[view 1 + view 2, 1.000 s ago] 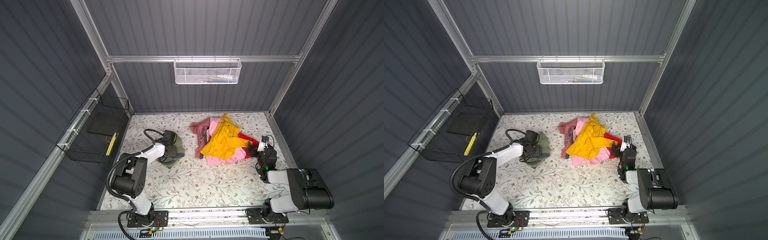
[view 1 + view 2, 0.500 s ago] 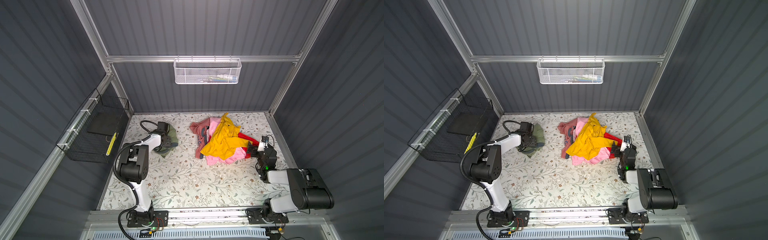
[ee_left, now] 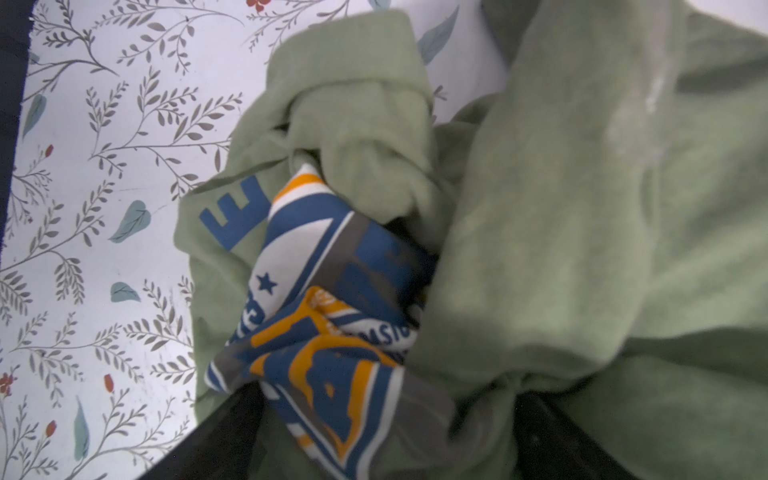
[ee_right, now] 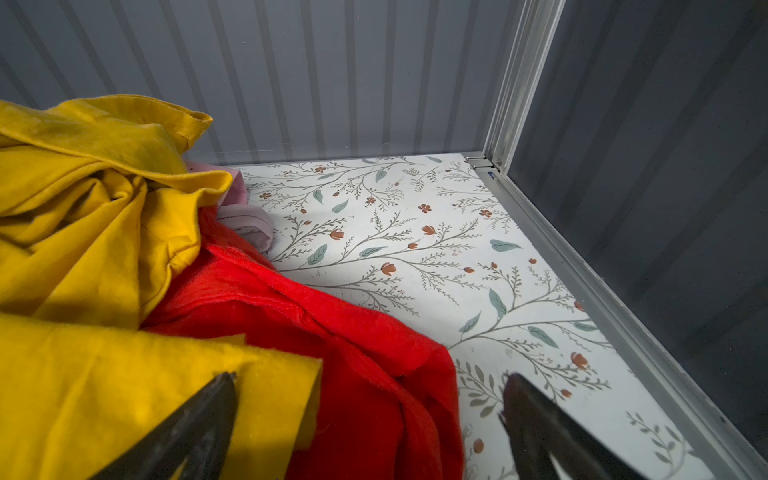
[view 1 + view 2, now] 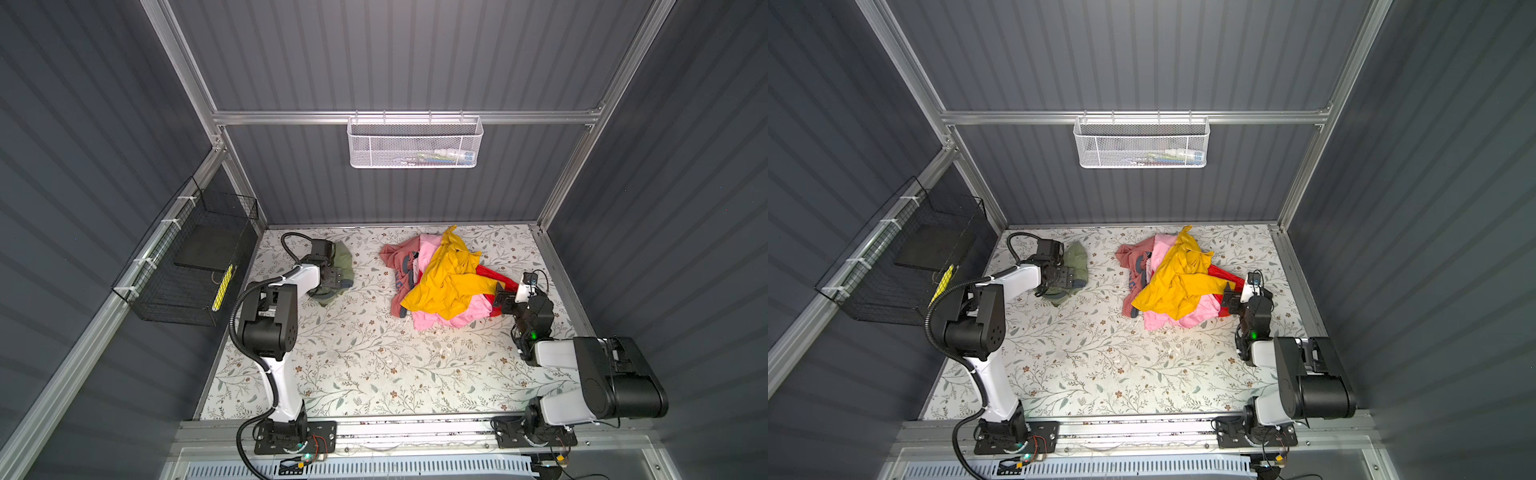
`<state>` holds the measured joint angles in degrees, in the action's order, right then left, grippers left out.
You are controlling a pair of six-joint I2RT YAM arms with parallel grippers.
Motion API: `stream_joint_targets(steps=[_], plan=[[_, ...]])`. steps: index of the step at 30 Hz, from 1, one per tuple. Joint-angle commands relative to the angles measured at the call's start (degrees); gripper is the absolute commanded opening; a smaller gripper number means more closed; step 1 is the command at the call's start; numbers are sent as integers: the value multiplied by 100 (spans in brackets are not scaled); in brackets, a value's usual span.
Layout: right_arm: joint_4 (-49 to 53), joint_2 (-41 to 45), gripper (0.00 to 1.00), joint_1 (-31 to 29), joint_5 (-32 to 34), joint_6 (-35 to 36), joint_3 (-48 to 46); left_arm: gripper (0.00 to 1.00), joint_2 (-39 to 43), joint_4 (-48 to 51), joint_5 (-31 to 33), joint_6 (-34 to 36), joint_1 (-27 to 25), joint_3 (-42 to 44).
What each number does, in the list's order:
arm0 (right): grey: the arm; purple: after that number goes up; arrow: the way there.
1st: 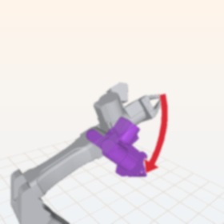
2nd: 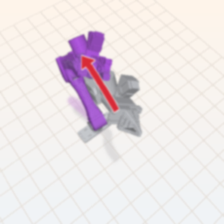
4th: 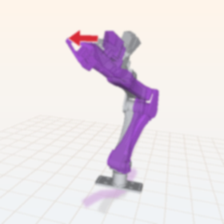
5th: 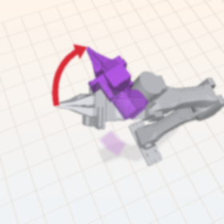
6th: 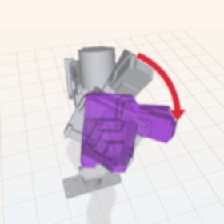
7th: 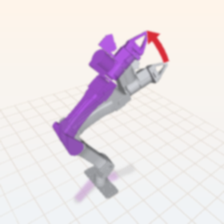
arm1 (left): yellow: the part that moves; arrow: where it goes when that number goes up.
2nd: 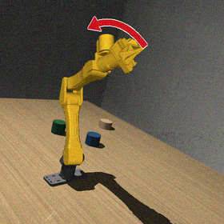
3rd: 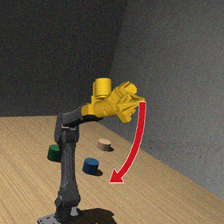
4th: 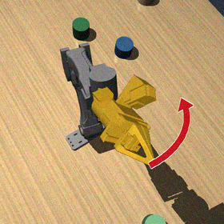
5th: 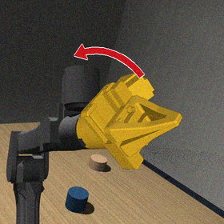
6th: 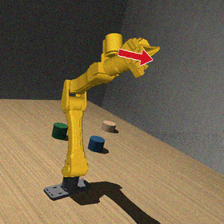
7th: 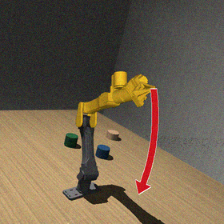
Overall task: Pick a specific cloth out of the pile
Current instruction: 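Open the left gripper and lift it off the green sweatshirt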
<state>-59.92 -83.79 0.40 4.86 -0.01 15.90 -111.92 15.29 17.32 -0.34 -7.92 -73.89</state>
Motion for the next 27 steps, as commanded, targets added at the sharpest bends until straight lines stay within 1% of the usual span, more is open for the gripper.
stream_joint_targets(steps=[1, 6, 10, 15, 20, 23, 27], plan=[[6, 11, 99, 21, -32, -81, 84, 98, -66, 217, 46, 123, 51, 64], [2, 7, 99, 18, -35, -75, 84, 100, 500, 127, -9, -39, 45, 272], [2, 12, 99, 15, -32, -76, 79, 100, 1087, -84, -10, -229, 28, 677], [7, 7, 99, 13, -32, -77, 87, 100, 2031, -534, 272, -478, -155, 1504], [7, 6, 99, 21, -40, -76, 88, 100, 2988, -1068, 274, -717, -270, 2311], [7, 7, 99, 21, -40, -76, 84, 100, 3375, -1379, 370, -834, -310, 2791], [7, 11, 99, 20, -42, -71, 83, 100, 3748, -1560, 541, -1112, -380, 3259]])
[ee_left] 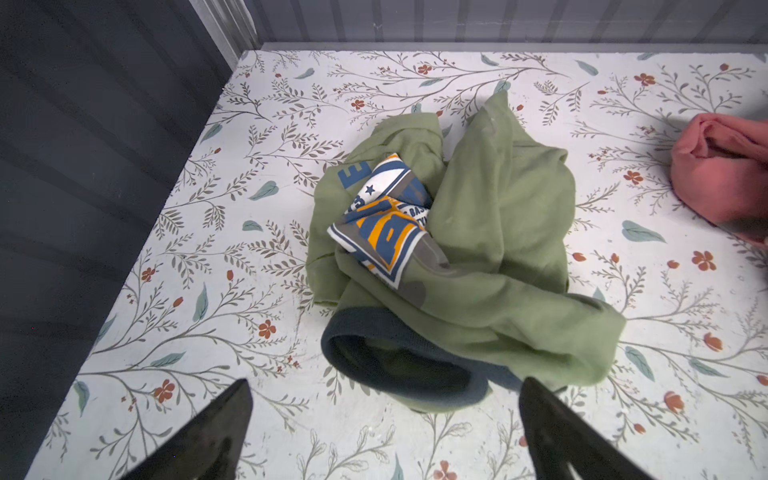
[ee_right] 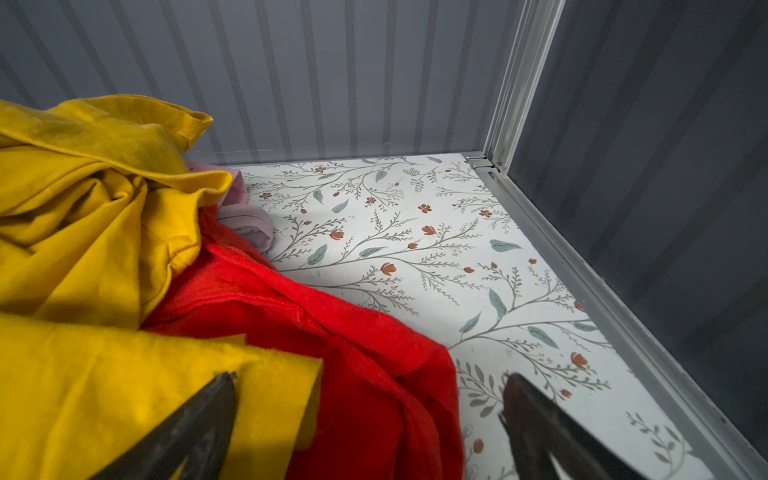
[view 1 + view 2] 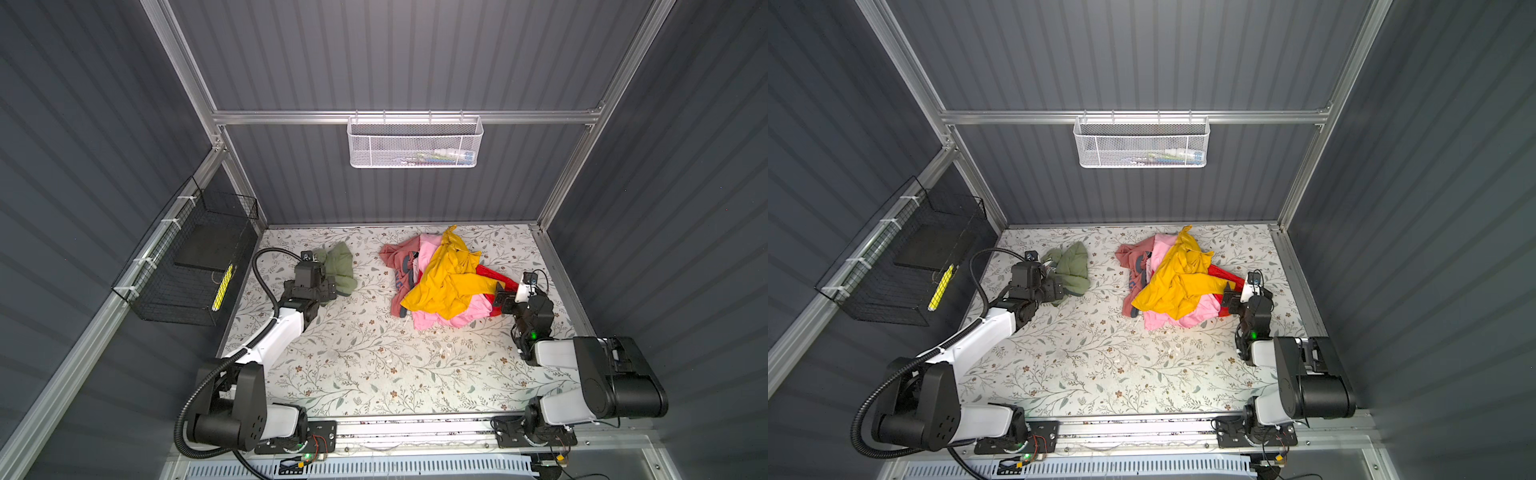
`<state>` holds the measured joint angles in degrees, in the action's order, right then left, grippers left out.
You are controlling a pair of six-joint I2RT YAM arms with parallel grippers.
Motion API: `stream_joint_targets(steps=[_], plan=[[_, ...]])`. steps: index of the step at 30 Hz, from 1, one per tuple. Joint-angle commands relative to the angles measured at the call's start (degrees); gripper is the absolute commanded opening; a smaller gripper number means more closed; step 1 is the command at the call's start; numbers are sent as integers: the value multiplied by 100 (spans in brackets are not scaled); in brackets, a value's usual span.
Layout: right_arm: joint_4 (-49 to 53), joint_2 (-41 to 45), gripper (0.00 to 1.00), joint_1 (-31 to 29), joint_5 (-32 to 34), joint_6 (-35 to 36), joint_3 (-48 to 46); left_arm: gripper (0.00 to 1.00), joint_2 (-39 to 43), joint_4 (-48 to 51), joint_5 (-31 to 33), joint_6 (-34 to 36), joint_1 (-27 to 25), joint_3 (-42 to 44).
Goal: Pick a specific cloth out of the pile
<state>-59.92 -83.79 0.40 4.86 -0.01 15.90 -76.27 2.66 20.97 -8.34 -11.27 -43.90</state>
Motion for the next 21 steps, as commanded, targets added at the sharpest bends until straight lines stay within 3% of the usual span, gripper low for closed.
stream_joint_targets(steps=[1, 7, 12, 21], plan=[[7, 8, 99, 21, -43, -68, 86, 100, 257, -354, 164, -359, -79, 362], [7, 11, 99, 13, -40, -78, 79, 100, 500, -753, 225, -336, -353, 785], [7, 7, 99, 19, -44, -71, 80, 100, 405, -1259, 117, 118, -376, 1028], [7, 8, 99, 13, -38, -70, 88, 100, 182, -3987, 754, 942, -376, 2138]])
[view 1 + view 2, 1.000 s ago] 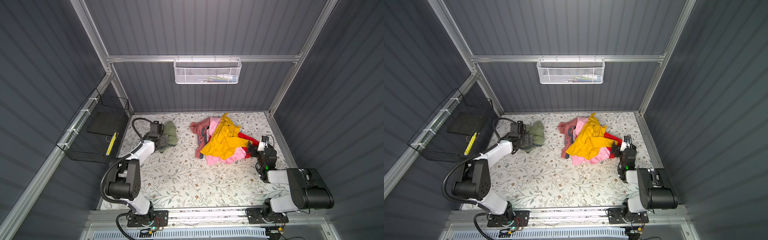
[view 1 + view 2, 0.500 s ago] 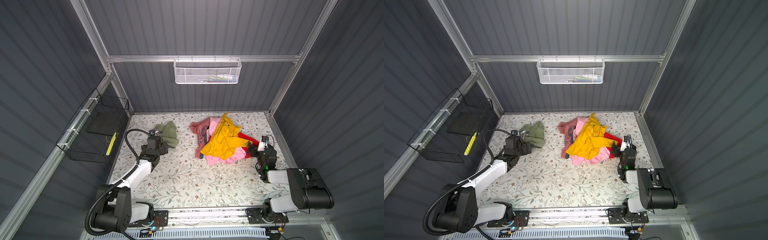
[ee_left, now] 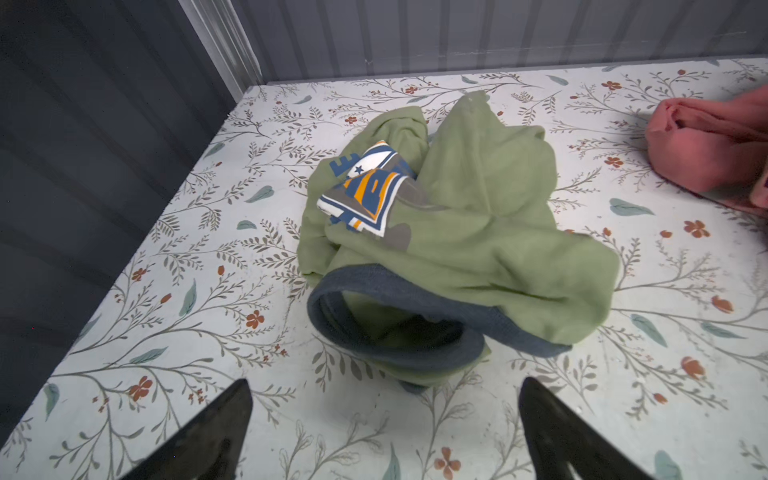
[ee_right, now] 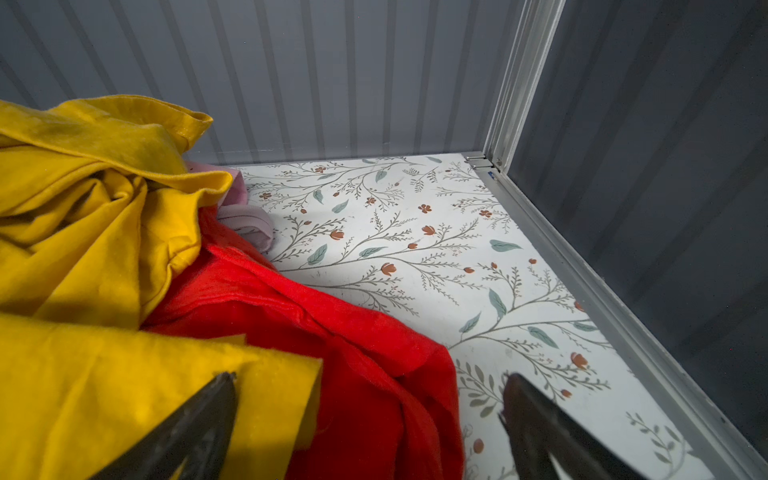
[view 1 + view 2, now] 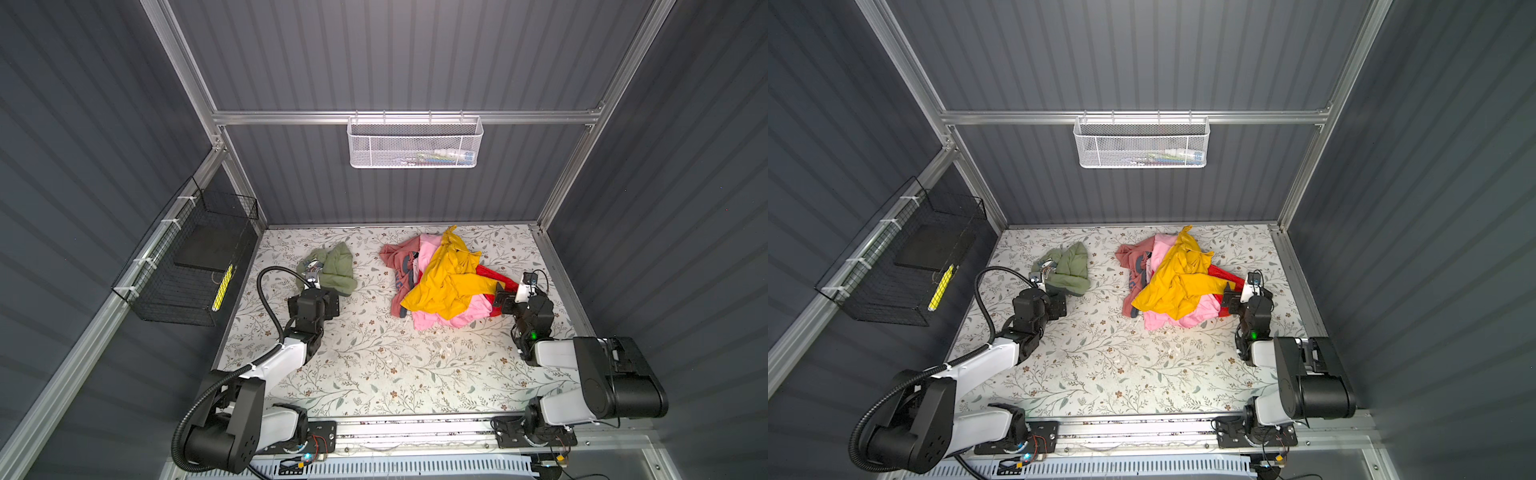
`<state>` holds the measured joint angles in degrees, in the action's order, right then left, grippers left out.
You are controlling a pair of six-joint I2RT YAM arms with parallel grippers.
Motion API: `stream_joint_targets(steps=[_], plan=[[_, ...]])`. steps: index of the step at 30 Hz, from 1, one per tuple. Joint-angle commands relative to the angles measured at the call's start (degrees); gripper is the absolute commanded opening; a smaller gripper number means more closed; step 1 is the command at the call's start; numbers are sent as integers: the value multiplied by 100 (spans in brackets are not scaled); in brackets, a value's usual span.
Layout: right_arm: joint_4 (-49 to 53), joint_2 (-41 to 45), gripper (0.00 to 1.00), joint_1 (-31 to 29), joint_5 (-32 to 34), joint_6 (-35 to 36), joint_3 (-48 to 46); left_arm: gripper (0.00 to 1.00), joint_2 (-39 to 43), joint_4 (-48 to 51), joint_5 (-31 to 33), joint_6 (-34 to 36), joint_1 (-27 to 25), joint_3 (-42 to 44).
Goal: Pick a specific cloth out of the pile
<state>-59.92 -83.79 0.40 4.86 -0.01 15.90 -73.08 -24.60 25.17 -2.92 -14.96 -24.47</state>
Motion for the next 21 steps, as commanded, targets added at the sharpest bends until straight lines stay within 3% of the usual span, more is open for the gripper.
stream_joint_targets(steps=[1, 10, 15, 19, 21], plan=[[7, 11, 99, 17, -39, -73, 80, 100, -259, -1536, 344, 467, -3, 282], [6, 11, 99, 21, -34, -75, 81, 100, -1419, -3657, 497, 752, 55, 724], [6, 12, 99, 18, -41, -71, 86, 100, -1846, -4308, 108, 627, 378, 857], [7, 10, 99, 19, -43, -78, 82, 100, -2751, -5695, -266, 690, 537, 1030], [8, 12, 99, 13, -39, -79, 84, 100, -2682, -5523, -371, 624, 554, 1076]])
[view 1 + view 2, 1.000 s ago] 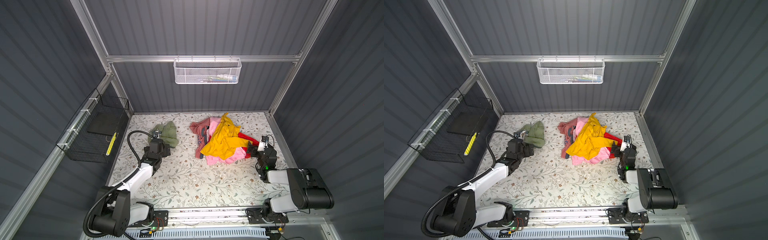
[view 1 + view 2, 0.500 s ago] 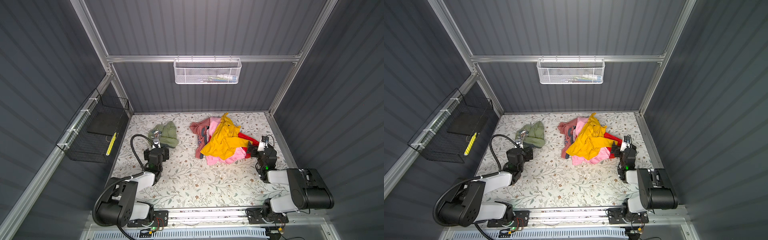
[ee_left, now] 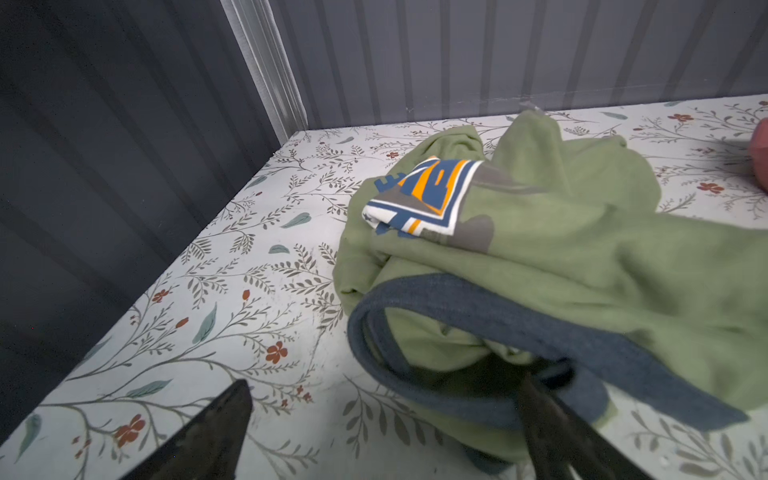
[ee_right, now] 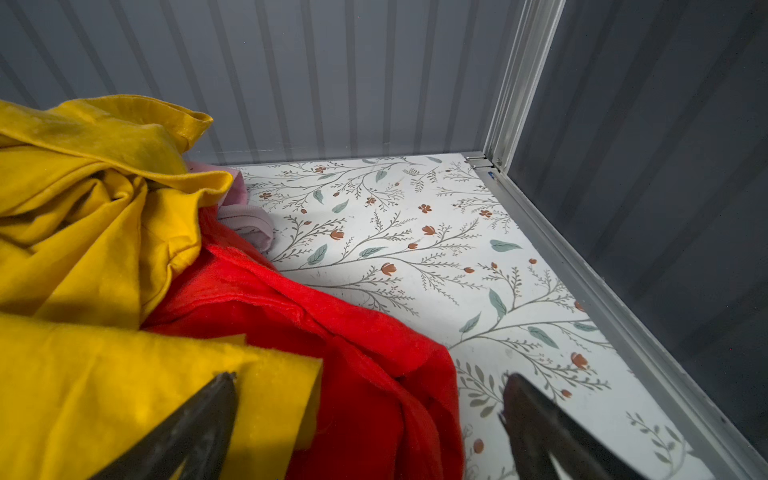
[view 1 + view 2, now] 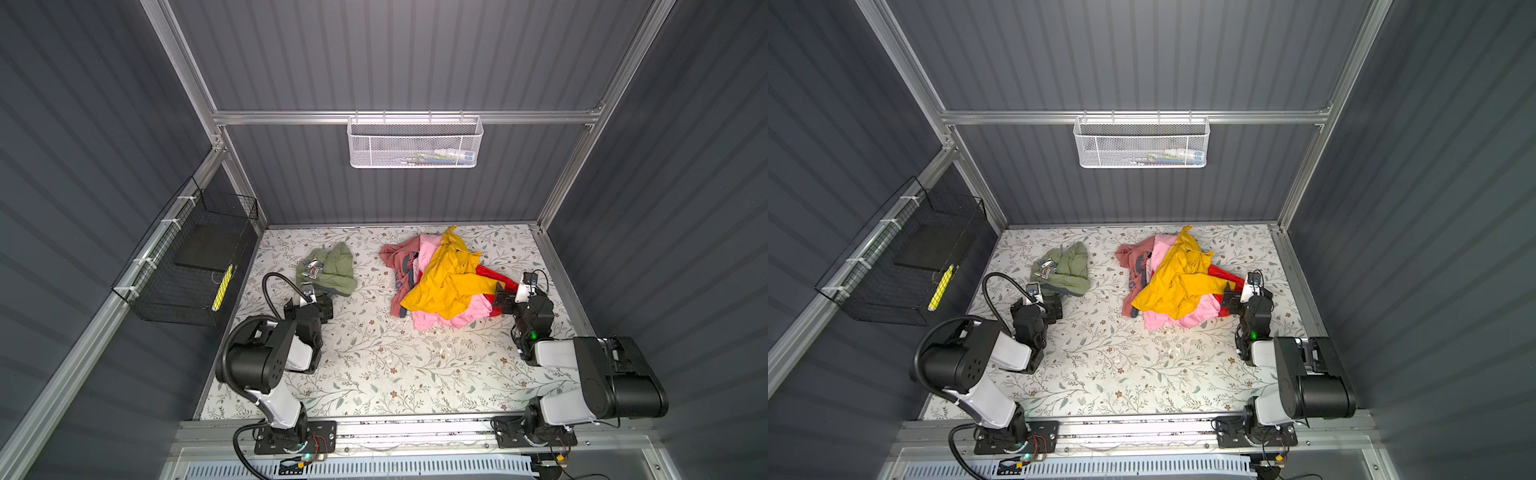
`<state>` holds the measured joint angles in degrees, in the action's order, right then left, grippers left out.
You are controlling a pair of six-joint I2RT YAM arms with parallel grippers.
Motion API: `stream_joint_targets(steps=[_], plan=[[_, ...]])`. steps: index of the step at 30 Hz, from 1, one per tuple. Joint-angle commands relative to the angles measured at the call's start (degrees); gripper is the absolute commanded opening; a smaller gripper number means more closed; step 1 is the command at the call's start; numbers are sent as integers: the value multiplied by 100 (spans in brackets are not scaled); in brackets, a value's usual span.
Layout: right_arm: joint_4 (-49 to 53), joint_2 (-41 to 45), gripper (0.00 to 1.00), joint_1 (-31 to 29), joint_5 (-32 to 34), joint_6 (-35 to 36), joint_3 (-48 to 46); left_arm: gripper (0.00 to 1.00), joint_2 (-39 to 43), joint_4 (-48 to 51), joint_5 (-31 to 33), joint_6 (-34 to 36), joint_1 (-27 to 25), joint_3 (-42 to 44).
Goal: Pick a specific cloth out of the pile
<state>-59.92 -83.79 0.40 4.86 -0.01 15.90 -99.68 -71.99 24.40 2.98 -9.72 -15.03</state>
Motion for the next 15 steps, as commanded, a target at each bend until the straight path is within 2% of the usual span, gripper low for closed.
stream_joint_targets(steps=[1, 3, 7, 9, 15], plan=[[15, 9, 99, 21, -45, -78, 88, 100, 143, -418, -355, -10, 59, 86], [16, 10, 99, 21, -41, -76, 89, 100, 70, -240, -598, 29, 148, -131], [16, 12, 99, 18, -45, -76, 89, 100, 168, 1781, -1186, 87, 278, -1062], [16, 11, 99, 13, -39, -74, 89, 100, 132, 2098, -1518, -152, 576, -1261], [16, 6, 99, 14, -40, -77, 89, 100, 134, 2054, -1596, -178, 620, -1240]])
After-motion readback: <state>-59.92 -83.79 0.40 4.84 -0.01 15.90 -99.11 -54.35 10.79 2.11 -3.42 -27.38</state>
